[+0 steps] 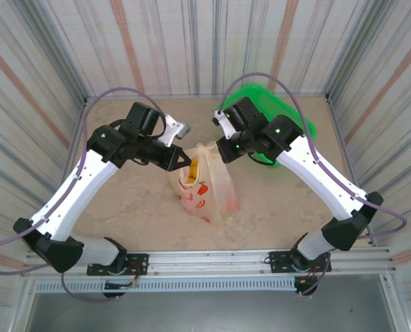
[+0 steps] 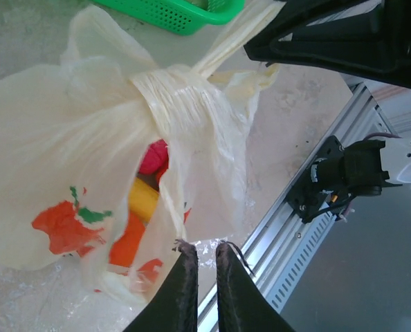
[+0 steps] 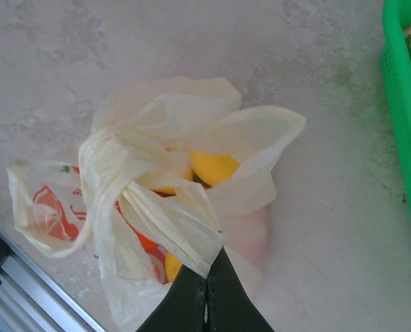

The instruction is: Place the fake fruits into the plastic bag and tie a complex knot

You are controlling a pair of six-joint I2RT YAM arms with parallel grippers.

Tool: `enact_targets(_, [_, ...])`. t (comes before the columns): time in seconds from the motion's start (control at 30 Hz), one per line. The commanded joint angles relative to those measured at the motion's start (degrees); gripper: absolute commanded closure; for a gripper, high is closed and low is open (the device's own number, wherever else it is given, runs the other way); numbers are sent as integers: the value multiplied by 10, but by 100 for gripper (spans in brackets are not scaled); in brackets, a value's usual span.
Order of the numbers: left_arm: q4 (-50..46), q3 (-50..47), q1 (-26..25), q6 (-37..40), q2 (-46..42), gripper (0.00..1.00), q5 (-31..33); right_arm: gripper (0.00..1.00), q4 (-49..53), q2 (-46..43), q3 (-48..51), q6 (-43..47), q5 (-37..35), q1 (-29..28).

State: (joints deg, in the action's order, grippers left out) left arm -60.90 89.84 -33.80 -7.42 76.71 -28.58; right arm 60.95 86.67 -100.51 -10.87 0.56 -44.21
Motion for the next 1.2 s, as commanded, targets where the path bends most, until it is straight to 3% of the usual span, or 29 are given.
enact_targets(0.0, [-28,-8,4,-9,1,87,-14,100,-2,7,-18,15,13,2])
enact_targets(0.13, [-44,-4,2,-3,6,89,10,100,-3,9,-17,15,16,1])
enact_targets(0.23, [-43,2,-5,-14,-21,71,43,100,-8,9,-13,16,22,2])
enact_targets(0.3, [1,-31,-21,-32,-57,67,46,100,-13,10,-11,14,26,0])
enact_targets(0.43, [81,-108,-76,-25,-103,73,134,100,-17,16,-5,15,31,-3])
enact_targets(0.6, [165,-181,-86,-38,-120,86,171,100,-19,22,2,15,38,-3])
enact_targets(0.8, [271,-236,-93,-24,-123,81,242,100,-30,26,15,12,53,9])
enact_targets(0.97, [334,-257,-102,-15,-109,83,299,100,-36,41,17,12,69,13])
enact_targets(1.17, [385,-297,-110,7,-146,83,292,100,-35,40,17,12,75,23])
